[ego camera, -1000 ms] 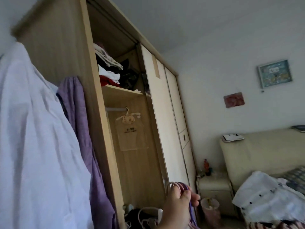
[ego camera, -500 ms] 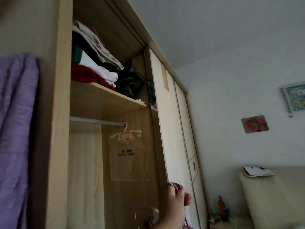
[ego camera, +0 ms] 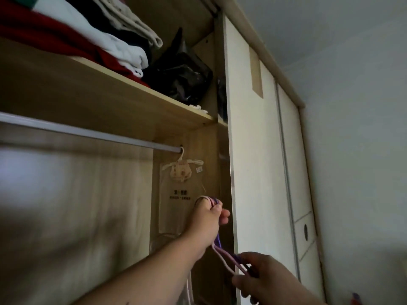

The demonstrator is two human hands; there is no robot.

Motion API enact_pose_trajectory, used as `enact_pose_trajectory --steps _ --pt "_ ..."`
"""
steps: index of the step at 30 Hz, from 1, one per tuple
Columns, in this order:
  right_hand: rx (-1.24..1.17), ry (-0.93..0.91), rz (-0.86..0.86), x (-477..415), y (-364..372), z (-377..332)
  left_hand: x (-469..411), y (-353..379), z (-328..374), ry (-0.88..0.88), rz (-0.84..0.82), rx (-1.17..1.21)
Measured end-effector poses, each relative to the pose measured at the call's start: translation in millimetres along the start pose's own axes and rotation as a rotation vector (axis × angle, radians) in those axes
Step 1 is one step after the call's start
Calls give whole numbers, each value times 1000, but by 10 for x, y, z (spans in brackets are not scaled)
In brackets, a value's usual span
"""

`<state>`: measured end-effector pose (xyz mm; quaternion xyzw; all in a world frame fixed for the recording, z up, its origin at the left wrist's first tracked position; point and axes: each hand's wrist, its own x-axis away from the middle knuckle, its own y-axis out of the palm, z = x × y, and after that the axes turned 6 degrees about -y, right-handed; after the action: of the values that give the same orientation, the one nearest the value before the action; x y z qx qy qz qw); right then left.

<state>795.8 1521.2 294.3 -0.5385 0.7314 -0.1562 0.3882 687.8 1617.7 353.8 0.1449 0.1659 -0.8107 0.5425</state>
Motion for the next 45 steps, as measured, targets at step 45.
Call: enact_pose_trajectory --steps 45 --pt "-8 -247 249 -4414 -35 -431 -4054 -1497 603 361 517 -1461"
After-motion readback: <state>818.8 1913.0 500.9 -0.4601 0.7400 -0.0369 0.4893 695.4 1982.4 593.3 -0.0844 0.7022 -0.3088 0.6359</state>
